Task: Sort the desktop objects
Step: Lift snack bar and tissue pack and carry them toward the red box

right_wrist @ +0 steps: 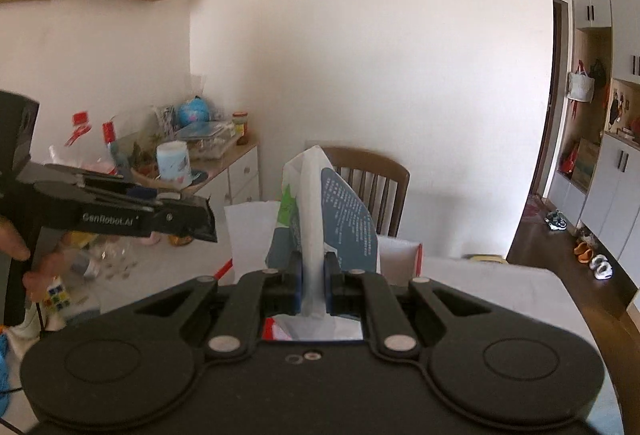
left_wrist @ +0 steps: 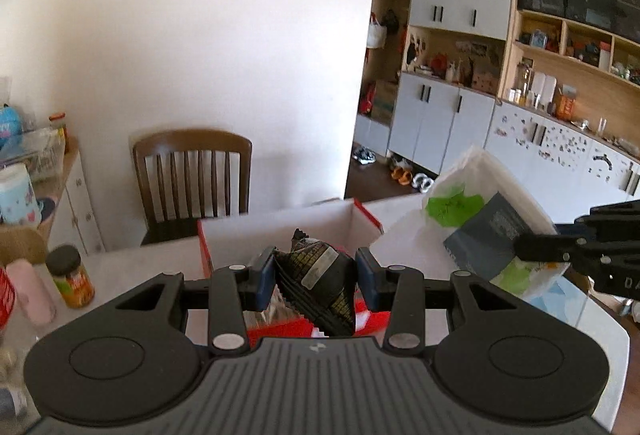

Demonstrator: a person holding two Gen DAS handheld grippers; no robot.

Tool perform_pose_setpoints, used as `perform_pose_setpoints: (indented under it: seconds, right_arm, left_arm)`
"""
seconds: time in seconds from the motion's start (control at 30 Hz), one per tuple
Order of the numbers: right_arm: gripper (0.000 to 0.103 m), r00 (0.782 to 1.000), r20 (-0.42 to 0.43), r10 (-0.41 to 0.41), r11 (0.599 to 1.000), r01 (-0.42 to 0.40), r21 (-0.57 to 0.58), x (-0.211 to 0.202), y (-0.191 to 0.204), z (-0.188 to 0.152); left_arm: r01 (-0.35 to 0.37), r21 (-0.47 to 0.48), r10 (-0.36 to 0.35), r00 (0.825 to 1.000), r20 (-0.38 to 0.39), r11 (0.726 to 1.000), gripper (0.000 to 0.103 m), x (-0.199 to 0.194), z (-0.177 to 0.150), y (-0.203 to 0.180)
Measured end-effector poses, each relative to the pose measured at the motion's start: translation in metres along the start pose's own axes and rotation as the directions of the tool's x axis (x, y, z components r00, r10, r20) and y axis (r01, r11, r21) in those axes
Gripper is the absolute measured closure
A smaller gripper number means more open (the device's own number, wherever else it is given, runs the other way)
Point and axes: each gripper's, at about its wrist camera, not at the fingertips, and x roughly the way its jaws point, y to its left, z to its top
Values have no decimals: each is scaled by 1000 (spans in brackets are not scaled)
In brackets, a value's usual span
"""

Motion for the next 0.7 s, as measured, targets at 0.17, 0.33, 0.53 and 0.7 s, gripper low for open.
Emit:
perform_pose_setpoints:
  seconds: [0.17, 0.33, 0.53, 0.7]
  right_arm:
    - [0, 1000, -16, 4, 1000, -3, 25, 34, -26, 9]
    - [0, 999, -53, 12, 999, -10, 53, 70, -49, 6]
    - [0, 994, -108, 34, 996, -25, 87, 112, -69, -8]
    - [0, 988, -146, 55, 992, -37, 121, 142, -75, -17]
  left_arm:
    - [-25, 4, 25, 1000, 1, 1000, 63, 28, 17, 2]
    - [-39, -20, 38, 998, -45, 999, 63, 71, 19, 8]
    - [-68, -37, 63, 990, -123, 997, 63, 115, 6, 18]
    - [-89, -45, 79, 979, -188, 995, 63, 142, -10, 31]
